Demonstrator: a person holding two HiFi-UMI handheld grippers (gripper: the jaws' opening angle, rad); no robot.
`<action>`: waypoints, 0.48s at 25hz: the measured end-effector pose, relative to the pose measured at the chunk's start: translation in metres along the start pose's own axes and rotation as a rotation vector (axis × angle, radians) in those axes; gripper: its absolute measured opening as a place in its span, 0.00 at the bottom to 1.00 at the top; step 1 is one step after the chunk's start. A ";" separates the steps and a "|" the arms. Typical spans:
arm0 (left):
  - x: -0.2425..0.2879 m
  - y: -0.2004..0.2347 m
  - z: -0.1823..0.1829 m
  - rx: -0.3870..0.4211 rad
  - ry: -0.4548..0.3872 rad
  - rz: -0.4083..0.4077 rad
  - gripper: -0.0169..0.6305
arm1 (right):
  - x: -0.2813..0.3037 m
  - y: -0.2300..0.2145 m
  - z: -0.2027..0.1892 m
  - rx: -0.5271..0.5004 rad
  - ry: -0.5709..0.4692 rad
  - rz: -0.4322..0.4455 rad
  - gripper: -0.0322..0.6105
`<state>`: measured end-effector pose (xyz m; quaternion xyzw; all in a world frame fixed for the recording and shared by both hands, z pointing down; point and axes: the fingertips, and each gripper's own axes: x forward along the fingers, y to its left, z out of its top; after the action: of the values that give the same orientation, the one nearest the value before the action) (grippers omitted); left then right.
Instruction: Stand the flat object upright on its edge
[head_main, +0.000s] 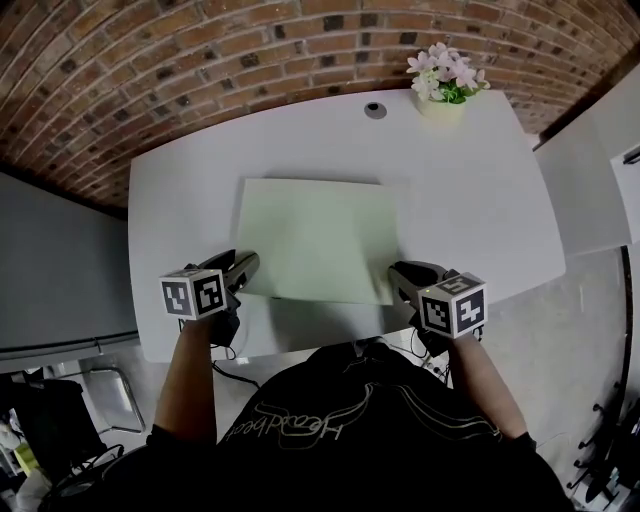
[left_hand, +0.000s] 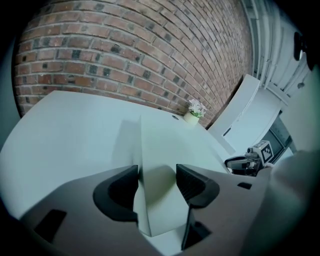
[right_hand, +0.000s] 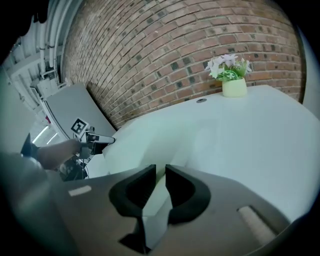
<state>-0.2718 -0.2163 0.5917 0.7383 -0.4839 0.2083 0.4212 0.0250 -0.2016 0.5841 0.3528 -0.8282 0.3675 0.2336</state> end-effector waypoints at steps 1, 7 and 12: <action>0.000 0.000 0.001 0.000 0.000 0.009 0.40 | 0.001 0.000 0.000 -0.006 0.000 -0.005 0.15; -0.003 -0.001 0.001 -0.018 -0.026 0.053 0.39 | 0.003 -0.002 -0.003 0.008 0.007 0.026 0.15; -0.010 -0.002 0.002 -0.067 -0.052 0.075 0.38 | 0.005 -0.002 -0.001 -0.014 0.011 0.026 0.15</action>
<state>-0.2751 -0.2126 0.5824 0.7103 -0.5286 0.1885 0.4248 0.0237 -0.2037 0.5888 0.3385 -0.8338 0.3668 0.2359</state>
